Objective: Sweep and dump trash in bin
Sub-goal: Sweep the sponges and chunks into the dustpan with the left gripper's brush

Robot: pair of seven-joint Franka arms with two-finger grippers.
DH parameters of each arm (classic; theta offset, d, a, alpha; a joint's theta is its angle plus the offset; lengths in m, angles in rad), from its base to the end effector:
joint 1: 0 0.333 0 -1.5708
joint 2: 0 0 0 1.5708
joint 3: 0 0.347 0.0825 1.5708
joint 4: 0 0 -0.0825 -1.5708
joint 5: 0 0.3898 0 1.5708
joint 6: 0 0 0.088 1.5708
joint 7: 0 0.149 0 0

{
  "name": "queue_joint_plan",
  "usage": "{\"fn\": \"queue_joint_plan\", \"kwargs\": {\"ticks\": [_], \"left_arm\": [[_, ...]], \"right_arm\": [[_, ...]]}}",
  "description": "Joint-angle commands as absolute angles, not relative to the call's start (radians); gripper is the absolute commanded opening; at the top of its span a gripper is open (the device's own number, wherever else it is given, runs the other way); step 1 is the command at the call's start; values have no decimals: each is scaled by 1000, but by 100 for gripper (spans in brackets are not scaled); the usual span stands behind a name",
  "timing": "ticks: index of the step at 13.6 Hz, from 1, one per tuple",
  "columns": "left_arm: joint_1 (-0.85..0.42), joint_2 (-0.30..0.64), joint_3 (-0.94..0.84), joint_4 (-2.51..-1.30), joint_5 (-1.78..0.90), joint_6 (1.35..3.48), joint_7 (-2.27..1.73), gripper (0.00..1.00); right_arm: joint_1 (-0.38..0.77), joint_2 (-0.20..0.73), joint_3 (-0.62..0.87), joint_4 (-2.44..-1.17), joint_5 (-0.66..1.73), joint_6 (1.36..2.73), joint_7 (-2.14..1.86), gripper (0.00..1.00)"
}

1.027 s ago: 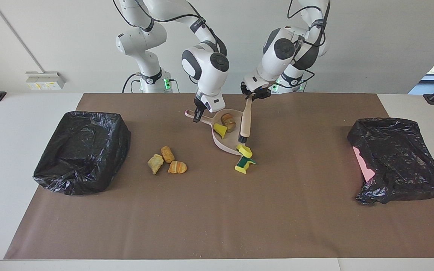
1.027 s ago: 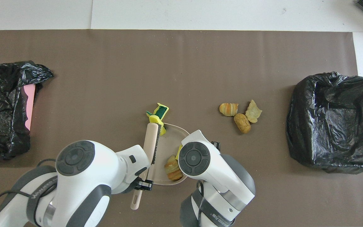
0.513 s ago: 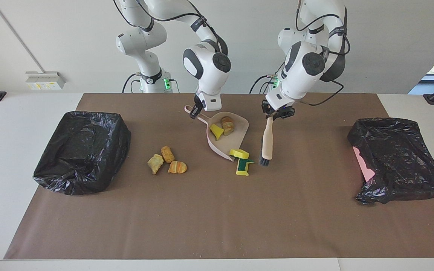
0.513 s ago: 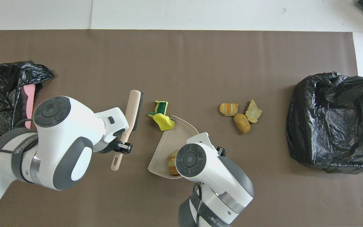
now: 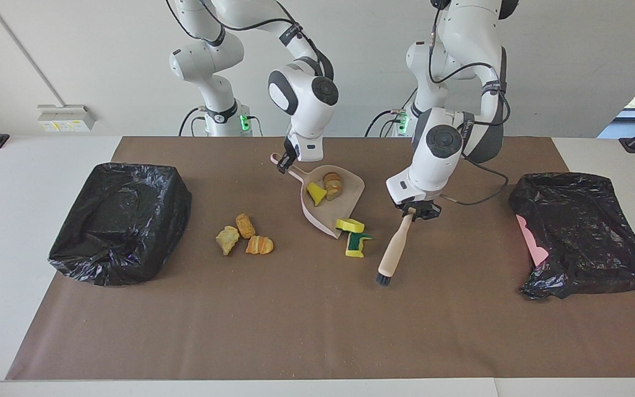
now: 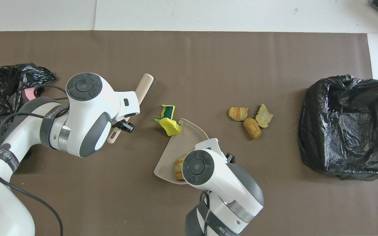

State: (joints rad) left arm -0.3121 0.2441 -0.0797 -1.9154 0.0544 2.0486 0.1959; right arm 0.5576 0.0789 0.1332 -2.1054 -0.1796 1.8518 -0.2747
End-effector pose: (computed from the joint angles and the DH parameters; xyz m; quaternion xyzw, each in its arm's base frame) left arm 0.5616 -0.2249 0.3446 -0.9517 0.3018 0.0533 0.0191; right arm 0.4079 0.3092 0.3476 0.8521 0.4911 -0.1451 0.1080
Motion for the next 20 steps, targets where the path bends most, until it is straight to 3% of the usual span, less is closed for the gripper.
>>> {"fn": "queue_joint_plan", "kwargs": {"ticks": [1,9,15,20], "left_arm": [[-302,245,-91,-1917,92,2063,276,0],[-457,108,-101,-2085,126,1872,354,0],[-580,60,-113,-2082,-20,1804,18,0],[-560,55,-104,-2080,-20,1796,-156,0]], "right_arm": [[554,64,138,-2118,-179,1858,-233,0],[554,64,143,-2120,-175,1862,-230,0],[552,69,143,-2120,-173,1874,-251,0],[546,75,143,-2120,-173,1893,-314,0]]}}
